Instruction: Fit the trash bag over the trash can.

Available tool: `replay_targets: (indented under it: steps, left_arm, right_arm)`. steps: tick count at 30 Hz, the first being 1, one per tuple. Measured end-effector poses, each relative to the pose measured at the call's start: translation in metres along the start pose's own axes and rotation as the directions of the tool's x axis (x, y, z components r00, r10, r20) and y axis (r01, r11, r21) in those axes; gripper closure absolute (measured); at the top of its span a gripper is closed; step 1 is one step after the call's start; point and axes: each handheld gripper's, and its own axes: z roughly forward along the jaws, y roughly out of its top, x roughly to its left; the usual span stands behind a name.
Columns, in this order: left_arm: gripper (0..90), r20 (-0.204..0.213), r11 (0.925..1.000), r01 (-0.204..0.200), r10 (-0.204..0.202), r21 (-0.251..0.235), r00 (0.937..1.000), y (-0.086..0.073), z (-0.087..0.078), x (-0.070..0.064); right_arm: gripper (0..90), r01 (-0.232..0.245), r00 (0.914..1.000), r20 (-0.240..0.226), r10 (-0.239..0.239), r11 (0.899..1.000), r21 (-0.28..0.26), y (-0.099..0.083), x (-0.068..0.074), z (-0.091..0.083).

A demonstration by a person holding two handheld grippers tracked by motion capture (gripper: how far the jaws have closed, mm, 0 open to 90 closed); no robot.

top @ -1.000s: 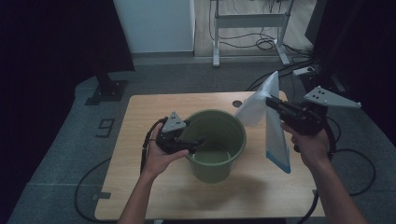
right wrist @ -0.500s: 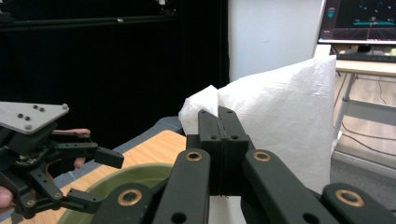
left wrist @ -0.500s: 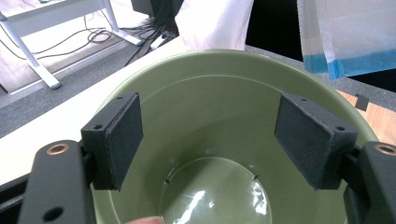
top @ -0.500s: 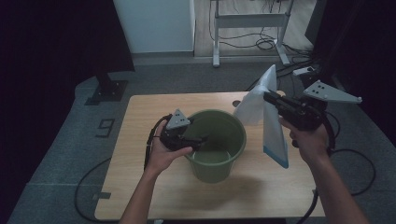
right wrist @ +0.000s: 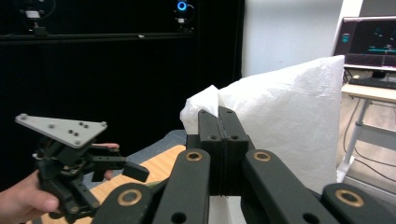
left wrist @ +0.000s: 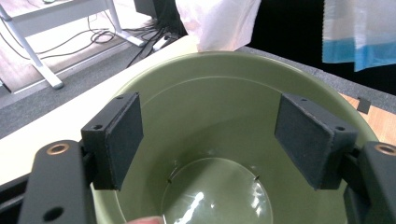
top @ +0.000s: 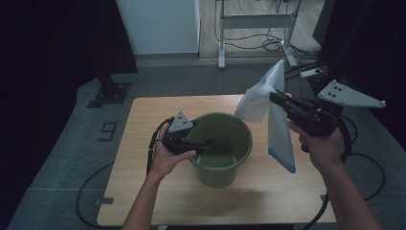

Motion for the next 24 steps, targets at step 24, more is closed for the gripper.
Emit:
replay_targets:
  steps: [24]
  left_arm:
    - [23.5,-0.024,0.9997,0.026,-0.026,0.001,0.9994,-0.009,-0.009,0.010]
  right_arm:
    - [89.2,-0.018,0.9970,-0.076,0.016,1.000,-0.021,-0.001,0.014,-0.015]
